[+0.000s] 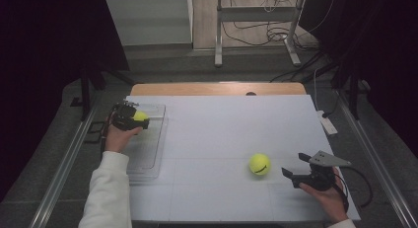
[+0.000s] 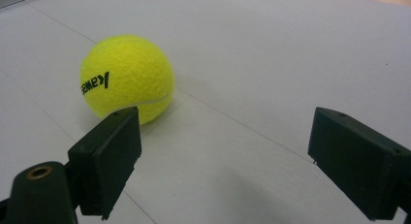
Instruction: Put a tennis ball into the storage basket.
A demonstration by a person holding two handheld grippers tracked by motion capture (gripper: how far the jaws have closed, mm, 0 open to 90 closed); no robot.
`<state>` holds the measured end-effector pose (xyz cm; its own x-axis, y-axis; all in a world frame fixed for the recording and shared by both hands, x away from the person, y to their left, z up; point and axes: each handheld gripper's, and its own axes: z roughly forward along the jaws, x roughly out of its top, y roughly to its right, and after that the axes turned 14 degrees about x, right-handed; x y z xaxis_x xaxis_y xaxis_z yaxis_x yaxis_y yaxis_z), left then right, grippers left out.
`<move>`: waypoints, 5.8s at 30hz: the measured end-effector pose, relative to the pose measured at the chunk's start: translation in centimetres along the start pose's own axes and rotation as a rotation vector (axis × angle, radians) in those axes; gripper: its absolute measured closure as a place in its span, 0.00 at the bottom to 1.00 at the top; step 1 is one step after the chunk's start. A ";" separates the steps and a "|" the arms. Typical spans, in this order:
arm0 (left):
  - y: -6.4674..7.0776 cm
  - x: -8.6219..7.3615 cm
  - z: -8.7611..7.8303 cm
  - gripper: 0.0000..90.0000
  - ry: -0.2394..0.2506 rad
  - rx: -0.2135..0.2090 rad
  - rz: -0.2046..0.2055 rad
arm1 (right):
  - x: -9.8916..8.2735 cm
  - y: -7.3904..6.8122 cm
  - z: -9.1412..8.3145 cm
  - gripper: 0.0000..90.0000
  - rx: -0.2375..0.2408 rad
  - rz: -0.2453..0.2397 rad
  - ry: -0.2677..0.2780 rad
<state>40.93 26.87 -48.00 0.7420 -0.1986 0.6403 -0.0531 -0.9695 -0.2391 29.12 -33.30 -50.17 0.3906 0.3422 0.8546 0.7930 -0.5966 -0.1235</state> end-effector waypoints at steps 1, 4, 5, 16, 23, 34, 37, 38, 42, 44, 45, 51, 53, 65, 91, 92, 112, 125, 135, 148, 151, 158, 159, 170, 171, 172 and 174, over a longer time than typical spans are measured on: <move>0.0 0.1 -0.2 0.19 0.012 -0.009 -0.012 | 0.0 0.0 0.0 0.13 -0.001 0.000 0.000; -0.1 0.2 -0.8 0.17 0.038 -0.039 -0.027 | 0.0 0.0 0.0 0.13 -0.002 0.000 0.000; -0.1 0.3 -1.0 0.17 0.050 -0.059 -0.030 | 0.0 0.0 0.0 0.13 -0.002 0.000 0.000; 0.5 0.3 -2.5 0.16 0.111 -0.162 -0.044 | 0.0 -0.1 0.0 0.13 -0.006 -0.002 -0.003; 1.1 0.3 -3.4 0.16 0.145 -0.228 -0.033 | 0.0 0.0 0.0 0.13 -0.006 -0.003 -0.002; 1.7 0.0 -4.6 0.18 0.169 -0.300 -0.049 | 0.0 0.0 0.0 0.13 -0.006 -0.003 -0.003; 2.0 -0.2 -4.8 0.18 0.167 -0.325 -0.045 | 0.0 -0.1 0.0 0.13 -0.006 -0.007 -0.001; 2.1 -0.3 -4.9 0.18 0.169 -0.333 -0.046 | 0.0 -0.1 0.0 0.13 -0.006 -0.007 -0.001; 2.5 -0.4 -5.3 0.18 0.185 -0.378 -0.041 | 0.0 -0.1 0.0 0.13 -0.006 -0.005 -0.001; 2.7 -0.3 -5.6 0.17 0.193 -0.387 -0.038 | 0.1 -0.1 0.0 0.14 -0.006 -0.006 -0.001; 2.8 -0.3 -5.7 0.17 0.198 -0.387 -0.029 | 0.1 -0.1 0.0 0.13 -0.006 -0.007 0.000; 3.5 -0.1 -6.1 0.17 0.217 -0.403 -0.014 | 0.1 -0.1 0.0 0.13 -0.006 -0.007 -0.004; 3.6 -0.1 -6.3 0.17 0.221 -0.407 -0.009 | 0.1 -0.1 0.1 0.14 -0.004 -0.007 -0.004; 4.7 0.1 -7.3 0.17 0.255 -0.446 0.021 | 0.1 -0.1 0.1 0.14 -0.004 -0.005 -0.004; 7.7 0.6 -8.7 0.16 0.279 -0.486 0.112 | 0.2 0.0 0.2 0.14 -0.005 -0.007 -0.007; 7.9 0.6 -8.7 0.16 0.278 -0.487 0.116 | 0.1 0.0 0.3 0.14 -0.004 -0.006 -0.005; 10.2 0.8 -9.0 0.15 0.264 -0.494 0.179 | 0.2 -0.1 0.2 0.14 -0.001 -0.006 -0.001; 11.6 0.9 -9.1 0.15 0.262 -0.509 0.208 | 0.2 -0.1 0.2 0.14 -0.005 -0.008 -0.009; 13.1 0.9 -9.1 0.14 0.253 -0.522 0.237 | 0.2 -0.1 0.2 0.14 -0.002 -0.008 -0.007; 14.3 0.9 -9.0 0.14 0.244 -0.532 0.262 | 0.1 -0.1 0.3 0.14 -0.004 -0.010 -0.011; 14.7 0.8 -8.9 0.14 0.239 -0.533 0.273 | 0.1 -0.1 0.3 0.14 -0.004 -0.010 -0.011; 15.6 0.7 -8.7 0.14 0.232 -0.542 0.294 | 0.1 -0.1 0.3 0.14 -0.001 -0.009 -0.010; 15.7 0.7 -8.7 0.14 0.232 -0.543 0.294 | 0.1 -0.1 0.3 0.14 -0.002 -0.009 -0.010; 16.8 0.6 -8.6 0.14 0.222 -0.566 0.315 | 0.1 -0.1 0.3 0.14 -0.005 -0.009 -0.010; 16.9 0.6 -8.6 0.14 0.223 -0.569 0.318 | 0.1 -0.1 0.3 0.14 -0.005 -0.009 -0.010; 17.0 0.6 -8.6 0.14 0.222 -0.571 0.318 | 0.1 -0.1 0.3 0.14 -0.005 -0.008 -0.010; 17.2 0.6 -8.6 0.14 0.221 -0.576 0.320 | 0.1 -0.1 0.3 0.14 -0.005 -0.008 -0.010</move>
<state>34.71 8.87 -45.42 0.4806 -0.4526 0.7511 -0.6379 -0.7682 -0.0546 29.20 -33.02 -50.21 0.3889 0.3545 0.8503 0.7940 -0.5971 -0.1142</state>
